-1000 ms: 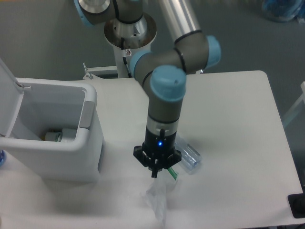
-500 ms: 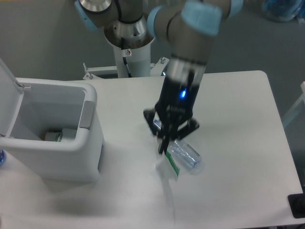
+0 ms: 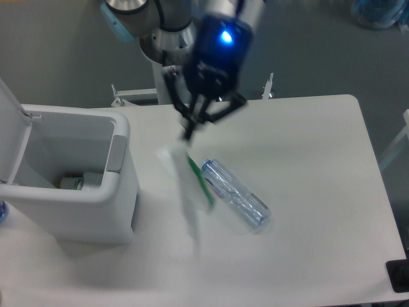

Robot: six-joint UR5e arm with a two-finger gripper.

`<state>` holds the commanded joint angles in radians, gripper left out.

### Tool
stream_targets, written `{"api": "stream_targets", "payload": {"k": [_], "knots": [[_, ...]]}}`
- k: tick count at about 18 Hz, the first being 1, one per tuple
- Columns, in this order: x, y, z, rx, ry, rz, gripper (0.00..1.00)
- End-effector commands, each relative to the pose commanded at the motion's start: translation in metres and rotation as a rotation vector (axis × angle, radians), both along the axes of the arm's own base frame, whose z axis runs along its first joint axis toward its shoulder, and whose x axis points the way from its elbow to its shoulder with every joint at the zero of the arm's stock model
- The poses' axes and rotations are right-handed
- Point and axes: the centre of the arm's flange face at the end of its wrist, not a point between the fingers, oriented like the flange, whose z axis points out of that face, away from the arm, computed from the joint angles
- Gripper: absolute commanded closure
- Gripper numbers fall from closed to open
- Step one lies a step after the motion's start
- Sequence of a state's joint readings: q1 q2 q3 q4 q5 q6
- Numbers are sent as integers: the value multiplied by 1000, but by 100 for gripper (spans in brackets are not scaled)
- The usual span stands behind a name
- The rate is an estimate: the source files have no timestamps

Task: Place the trash in the trash can
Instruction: 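Lift the plastic bag and carry it over the trash bin, then lower the bag into the bin and open the gripper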

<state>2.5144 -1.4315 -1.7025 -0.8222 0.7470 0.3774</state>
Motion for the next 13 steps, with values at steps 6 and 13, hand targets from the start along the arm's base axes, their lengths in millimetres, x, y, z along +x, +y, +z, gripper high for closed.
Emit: {"api": "stream_targets", "payload": {"k": [6, 13], "knots": [[82, 13, 4, 9, -3, -138, 100], [125, 2, -12, -5, -9, -198, 100]]}}
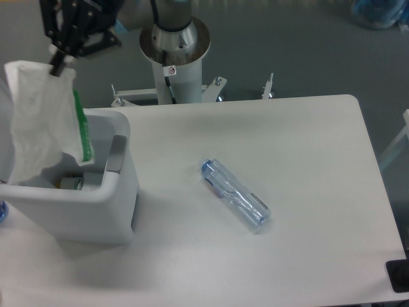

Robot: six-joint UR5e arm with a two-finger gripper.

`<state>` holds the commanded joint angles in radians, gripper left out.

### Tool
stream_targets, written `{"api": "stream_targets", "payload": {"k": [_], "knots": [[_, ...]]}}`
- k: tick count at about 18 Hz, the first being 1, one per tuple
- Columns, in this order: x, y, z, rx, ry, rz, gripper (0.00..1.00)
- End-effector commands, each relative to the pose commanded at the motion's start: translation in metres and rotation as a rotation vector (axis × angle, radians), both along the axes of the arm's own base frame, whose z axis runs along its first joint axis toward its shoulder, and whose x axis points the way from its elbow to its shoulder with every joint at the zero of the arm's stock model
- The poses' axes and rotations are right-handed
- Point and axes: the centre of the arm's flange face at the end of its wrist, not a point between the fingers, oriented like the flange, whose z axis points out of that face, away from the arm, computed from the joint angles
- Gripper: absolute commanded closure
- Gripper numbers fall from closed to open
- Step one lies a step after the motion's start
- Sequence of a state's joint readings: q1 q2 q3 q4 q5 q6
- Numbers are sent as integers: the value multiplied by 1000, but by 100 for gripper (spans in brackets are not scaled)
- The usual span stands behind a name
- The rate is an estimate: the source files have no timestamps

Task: Place the trash in the trash can
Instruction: 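Lower the bag into the bin and open the gripper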

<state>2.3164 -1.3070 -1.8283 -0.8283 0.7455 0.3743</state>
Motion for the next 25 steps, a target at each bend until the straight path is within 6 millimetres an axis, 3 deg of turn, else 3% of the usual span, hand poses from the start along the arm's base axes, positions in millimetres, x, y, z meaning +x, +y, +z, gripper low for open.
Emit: {"api": "stream_targets", "payload": {"k": [4, 13, 21, 25], "knots": [[0, 0, -19, -31, -14, 2, 100], [-40, 41, -83, -163, -28, 13, 100], [-60, 59, -109, -218, -47, 34, 100], [-50, 63, -113, -228, -47, 18, 100]]}}
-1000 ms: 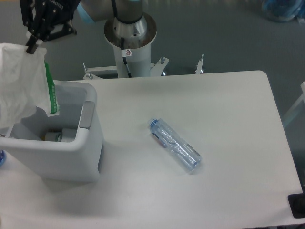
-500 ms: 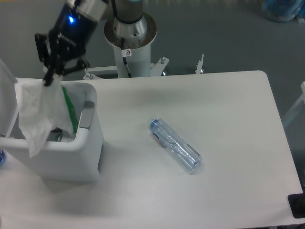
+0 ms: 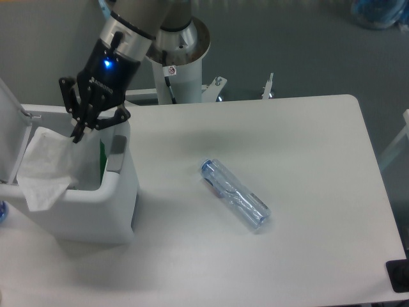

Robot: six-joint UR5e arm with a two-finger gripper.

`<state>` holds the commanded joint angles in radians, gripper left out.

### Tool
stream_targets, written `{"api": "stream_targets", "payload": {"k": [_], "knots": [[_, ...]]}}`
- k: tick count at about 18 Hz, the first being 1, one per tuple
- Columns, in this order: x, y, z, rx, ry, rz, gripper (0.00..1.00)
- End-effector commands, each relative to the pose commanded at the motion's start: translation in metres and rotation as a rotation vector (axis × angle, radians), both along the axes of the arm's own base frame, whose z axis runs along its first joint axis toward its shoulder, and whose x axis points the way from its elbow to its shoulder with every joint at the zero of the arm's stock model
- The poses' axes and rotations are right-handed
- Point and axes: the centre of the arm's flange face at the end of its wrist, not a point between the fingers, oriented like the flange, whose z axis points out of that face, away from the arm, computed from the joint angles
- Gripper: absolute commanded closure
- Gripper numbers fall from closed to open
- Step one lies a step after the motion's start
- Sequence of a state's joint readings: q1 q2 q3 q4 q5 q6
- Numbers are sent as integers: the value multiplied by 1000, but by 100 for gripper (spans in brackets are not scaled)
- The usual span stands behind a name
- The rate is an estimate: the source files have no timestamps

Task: Place the trash in the trash can
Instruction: 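Lower the bag into the bin and open the gripper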

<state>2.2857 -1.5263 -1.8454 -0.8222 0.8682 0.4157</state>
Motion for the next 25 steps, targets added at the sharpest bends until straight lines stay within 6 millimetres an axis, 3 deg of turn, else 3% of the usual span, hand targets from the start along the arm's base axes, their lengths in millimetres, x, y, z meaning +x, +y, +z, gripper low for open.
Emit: {"api": "stream_targets", "payload": {"k": [8, 12, 13, 16, 19, 21, 25], "knots": [[19, 13, -20, -59, 23, -36, 100], [29, 15, -18, -62, 34, -50, 100], [30, 14, -12, -53, 44, -50, 50], [32, 9, 3, -30, 61, -44, 12], [37, 0, 15, -10, 76, -39, 1], [35, -1, 19, -4, 80, -34, 1], [1, -12, 44, 15, 94, 51, 0]]}}
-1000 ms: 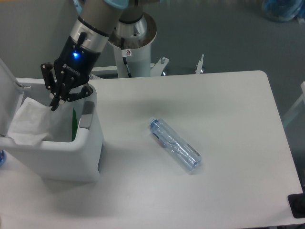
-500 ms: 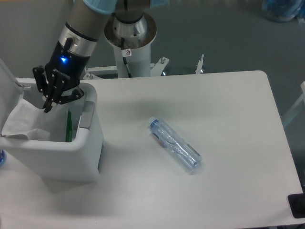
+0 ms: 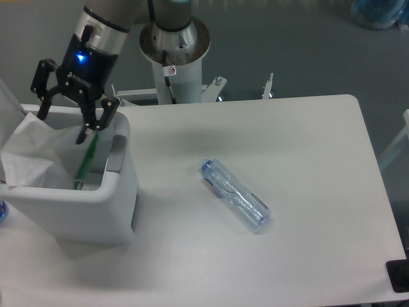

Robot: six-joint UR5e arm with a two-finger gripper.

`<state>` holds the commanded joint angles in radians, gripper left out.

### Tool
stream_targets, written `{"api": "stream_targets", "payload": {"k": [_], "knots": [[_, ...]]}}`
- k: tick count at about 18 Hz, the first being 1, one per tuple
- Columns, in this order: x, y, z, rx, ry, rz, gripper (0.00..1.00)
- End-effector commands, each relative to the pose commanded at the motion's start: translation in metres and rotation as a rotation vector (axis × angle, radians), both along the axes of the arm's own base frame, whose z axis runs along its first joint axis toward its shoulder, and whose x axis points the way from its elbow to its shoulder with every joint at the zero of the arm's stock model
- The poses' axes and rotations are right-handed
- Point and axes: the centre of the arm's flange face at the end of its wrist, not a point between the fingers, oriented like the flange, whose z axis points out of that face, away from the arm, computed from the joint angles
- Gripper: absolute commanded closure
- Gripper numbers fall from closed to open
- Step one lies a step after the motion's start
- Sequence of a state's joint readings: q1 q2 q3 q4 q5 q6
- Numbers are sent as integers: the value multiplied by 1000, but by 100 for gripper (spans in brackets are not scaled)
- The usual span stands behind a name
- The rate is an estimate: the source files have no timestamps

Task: Place the trash in the trash can
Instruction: 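Raise the gripper and move it over the water bottle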

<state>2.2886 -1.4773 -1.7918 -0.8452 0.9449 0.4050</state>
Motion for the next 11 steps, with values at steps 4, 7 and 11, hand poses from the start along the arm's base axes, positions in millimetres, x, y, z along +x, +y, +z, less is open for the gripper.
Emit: {"api": "stream_targets", "payload": {"k": [4, 7, 11], "knots": [[-15, -1, 31, 40, 22, 41, 0], [-22, -1, 41, 51, 18, 66, 0], [-31, -9, 53, 69, 35, 91, 0]]}}
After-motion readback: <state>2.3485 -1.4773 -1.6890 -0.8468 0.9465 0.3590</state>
